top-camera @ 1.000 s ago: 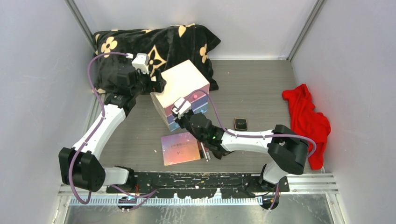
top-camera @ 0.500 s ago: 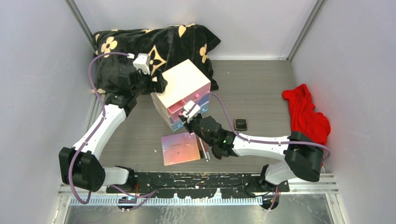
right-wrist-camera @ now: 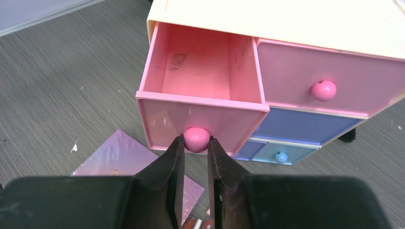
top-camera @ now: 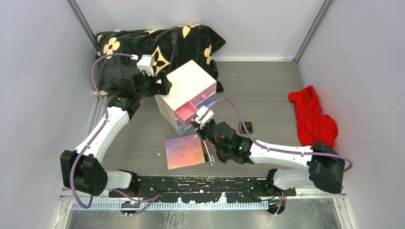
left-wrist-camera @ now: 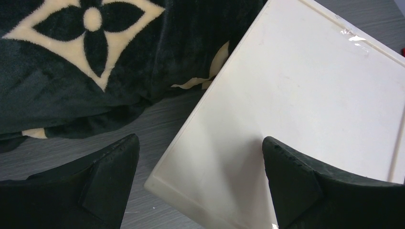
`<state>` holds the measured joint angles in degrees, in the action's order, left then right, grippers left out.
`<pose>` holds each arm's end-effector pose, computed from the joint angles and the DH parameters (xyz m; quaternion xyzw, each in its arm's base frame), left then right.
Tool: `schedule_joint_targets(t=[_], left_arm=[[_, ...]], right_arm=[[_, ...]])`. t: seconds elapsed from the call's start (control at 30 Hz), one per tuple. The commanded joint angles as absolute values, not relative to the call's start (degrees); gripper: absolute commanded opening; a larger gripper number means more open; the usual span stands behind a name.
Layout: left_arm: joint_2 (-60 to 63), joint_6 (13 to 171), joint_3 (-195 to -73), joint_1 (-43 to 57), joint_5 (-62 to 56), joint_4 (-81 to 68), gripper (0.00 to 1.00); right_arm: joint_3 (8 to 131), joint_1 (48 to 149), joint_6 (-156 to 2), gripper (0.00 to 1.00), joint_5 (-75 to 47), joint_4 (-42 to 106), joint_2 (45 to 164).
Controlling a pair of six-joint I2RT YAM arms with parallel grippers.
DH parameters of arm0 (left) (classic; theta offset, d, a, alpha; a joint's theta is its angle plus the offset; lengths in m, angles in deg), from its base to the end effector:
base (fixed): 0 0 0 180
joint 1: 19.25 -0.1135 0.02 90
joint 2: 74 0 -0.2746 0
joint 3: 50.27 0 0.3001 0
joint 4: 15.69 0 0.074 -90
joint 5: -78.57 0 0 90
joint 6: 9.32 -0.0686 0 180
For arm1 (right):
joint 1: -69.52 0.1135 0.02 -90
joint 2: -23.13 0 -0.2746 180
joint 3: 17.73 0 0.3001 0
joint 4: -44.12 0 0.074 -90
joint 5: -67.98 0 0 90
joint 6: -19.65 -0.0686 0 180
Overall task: Organize the makeup
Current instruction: Open the drawer in the storage box.
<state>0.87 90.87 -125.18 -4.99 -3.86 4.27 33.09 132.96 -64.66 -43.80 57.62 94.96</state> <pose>0.3679 -0.1028 0.3304 0.0669 0.8151 -0.1741 0.5485 0.1797 0.3026 0.2488 -0.3163 0.6787 0.1882 0.6355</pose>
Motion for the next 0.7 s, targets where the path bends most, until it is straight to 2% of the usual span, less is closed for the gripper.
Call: schedule_joint_targets(t=[0.0,0.67], left_arm=[[2.8,88.2,-123.8,-5.0,-5.6,10.1,0.98],[2.9,87.8,-123.8,-5.1,-6.2,10.3,0.98]], right_arm=[[31.9,132.6,-64.6,0.01,-47.3,54.9,90.0],[27.4,132.6,-64.7,0.01,-47.9,45.8,80.5]])
